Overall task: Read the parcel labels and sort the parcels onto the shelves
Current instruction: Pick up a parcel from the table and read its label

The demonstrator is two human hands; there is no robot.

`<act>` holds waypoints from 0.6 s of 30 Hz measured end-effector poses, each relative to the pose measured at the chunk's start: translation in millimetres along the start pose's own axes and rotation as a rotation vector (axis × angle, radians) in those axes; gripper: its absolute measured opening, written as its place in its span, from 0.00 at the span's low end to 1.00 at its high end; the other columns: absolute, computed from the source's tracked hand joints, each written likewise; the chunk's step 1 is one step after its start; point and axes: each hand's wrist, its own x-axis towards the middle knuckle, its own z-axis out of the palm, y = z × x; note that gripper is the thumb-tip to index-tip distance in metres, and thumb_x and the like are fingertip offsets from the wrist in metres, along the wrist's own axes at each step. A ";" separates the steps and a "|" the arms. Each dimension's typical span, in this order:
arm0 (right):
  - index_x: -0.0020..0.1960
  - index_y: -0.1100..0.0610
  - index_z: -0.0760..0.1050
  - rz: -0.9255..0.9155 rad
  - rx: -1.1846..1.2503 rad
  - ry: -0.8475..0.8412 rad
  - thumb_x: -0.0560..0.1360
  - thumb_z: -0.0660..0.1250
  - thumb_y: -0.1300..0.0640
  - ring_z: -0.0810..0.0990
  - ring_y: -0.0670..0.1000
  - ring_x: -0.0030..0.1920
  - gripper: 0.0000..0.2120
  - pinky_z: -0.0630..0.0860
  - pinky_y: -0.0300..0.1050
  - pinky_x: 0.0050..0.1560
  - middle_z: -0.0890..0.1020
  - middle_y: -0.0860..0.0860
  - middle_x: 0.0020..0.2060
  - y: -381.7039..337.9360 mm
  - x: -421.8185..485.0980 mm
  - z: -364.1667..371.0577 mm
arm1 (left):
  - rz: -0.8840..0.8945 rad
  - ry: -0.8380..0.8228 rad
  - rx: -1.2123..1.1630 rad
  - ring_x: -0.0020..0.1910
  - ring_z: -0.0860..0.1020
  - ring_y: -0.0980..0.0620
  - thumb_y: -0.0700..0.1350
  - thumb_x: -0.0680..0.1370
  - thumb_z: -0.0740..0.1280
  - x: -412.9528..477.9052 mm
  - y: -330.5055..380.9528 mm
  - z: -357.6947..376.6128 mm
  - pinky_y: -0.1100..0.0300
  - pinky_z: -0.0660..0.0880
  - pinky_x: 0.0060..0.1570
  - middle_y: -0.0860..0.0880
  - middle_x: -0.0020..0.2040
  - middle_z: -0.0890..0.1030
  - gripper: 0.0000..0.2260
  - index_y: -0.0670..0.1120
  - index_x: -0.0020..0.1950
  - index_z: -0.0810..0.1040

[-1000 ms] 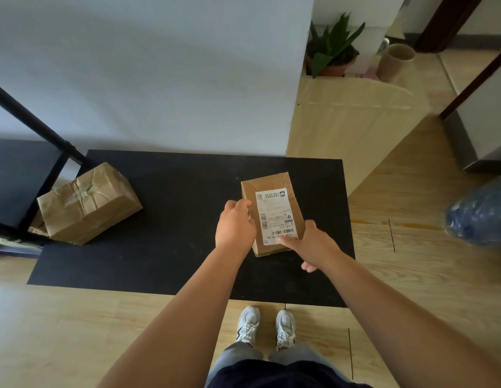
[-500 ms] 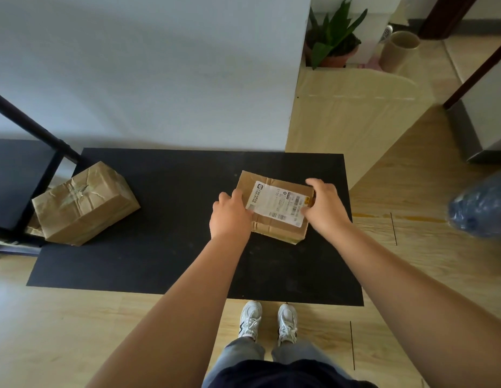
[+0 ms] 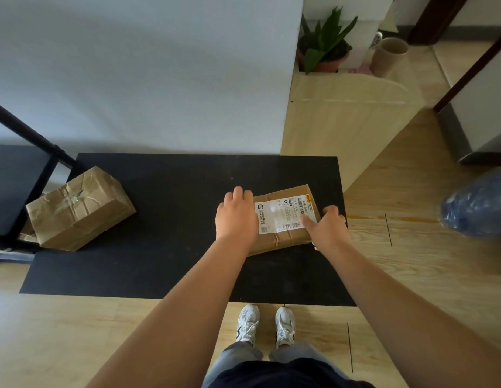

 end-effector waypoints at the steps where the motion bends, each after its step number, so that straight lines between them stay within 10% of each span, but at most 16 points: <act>1: 0.75 0.57 0.60 -0.021 0.003 -0.003 0.76 0.69 0.48 0.79 0.59 0.58 0.34 0.78 0.48 0.43 0.70 0.59 0.68 -2.3 1.1 -1.1 | 0.049 -0.030 0.003 0.68 0.71 0.46 0.45 0.79 0.67 5.2 -0.4 -1.0 0.52 0.71 0.64 0.46 0.71 0.70 0.22 0.45 0.73 0.68; 8: 0.77 0.52 0.59 -0.196 0.071 0.016 0.76 0.70 0.58 0.77 0.49 0.50 0.34 0.67 0.34 0.31 0.69 0.55 0.70 -20.6 7.2 -0.8 | -0.122 -0.138 -0.005 0.69 0.72 0.45 0.52 0.81 0.65 9.1 -4.5 5.4 0.50 0.71 0.66 0.45 0.70 0.73 0.26 0.47 0.77 0.64; 18: 0.75 0.56 0.63 -0.167 0.009 -0.167 0.76 0.70 0.52 0.79 0.53 0.62 0.31 0.74 0.42 0.47 0.77 0.53 0.65 -11.2 -11.9 19.8 | -0.388 -0.242 -0.261 0.64 0.75 0.43 0.60 0.79 0.64 -5.0 -1.6 14.9 0.51 0.77 0.52 0.44 0.66 0.74 0.27 0.46 0.73 0.68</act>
